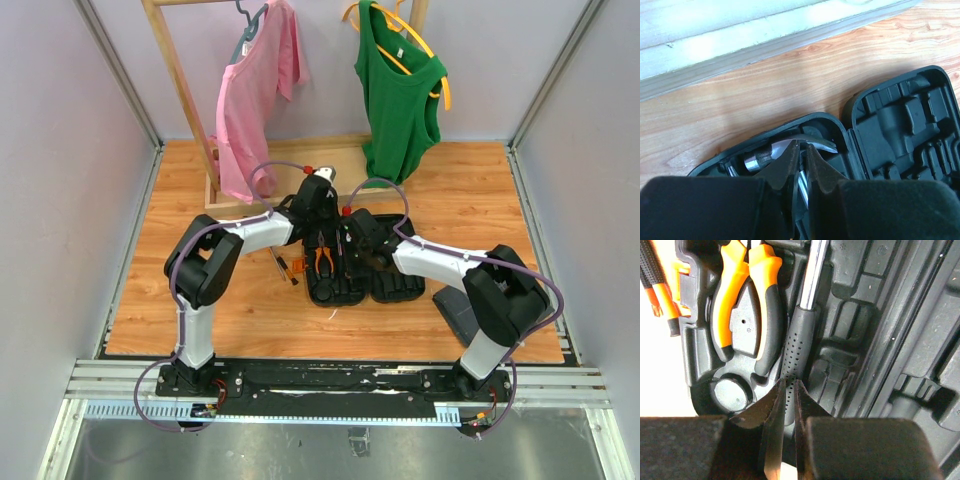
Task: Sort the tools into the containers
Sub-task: Place the hammer in the storage box.
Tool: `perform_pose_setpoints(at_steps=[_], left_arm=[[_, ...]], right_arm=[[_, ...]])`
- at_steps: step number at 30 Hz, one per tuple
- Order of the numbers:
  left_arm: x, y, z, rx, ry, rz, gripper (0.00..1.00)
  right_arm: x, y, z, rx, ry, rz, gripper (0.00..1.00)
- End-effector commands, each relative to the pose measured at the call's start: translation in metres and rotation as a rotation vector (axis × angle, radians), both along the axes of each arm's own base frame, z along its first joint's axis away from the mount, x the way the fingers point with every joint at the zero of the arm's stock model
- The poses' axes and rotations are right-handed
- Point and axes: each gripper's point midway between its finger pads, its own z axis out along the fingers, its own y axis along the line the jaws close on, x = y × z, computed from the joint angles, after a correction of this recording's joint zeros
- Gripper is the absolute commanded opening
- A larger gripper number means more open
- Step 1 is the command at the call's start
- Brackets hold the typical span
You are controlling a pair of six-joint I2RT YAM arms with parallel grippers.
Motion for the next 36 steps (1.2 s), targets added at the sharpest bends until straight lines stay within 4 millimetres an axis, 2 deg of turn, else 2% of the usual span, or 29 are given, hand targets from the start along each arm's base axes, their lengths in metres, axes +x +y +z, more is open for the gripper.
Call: perform_pose_setpoints(at_steps=[1, 7, 18, 29, 36], left_arm=[[-0.003, 0.002, -0.018, 0.078, 0.025, 0.000, 0.14], [-0.010, 0.005, -0.030, 0.122, 0.048, -0.005, 0.13], [-0.031, 0.013, -0.065, 0.181, 0.120, -0.008, 0.09], [-0.038, 0.020, -0.090, 0.227, 0.162, -0.019, 0.07], [-0.047, 0.032, -0.105, 0.274, 0.190, -0.007, 0.07]], right_arm=[[-0.020, -0.016, -0.027, -0.065, 0.095, -0.002, 0.11], [-0.021, -0.017, -0.027, -0.066, 0.091, -0.006, 0.11], [-0.023, -0.026, -0.032, -0.071, 0.108, -0.036, 0.11], [-0.024, -0.031, -0.035, -0.074, 0.120, -0.056, 0.12], [-0.018, -0.028, -0.023, -0.050, 0.083, -0.055, 0.15]])
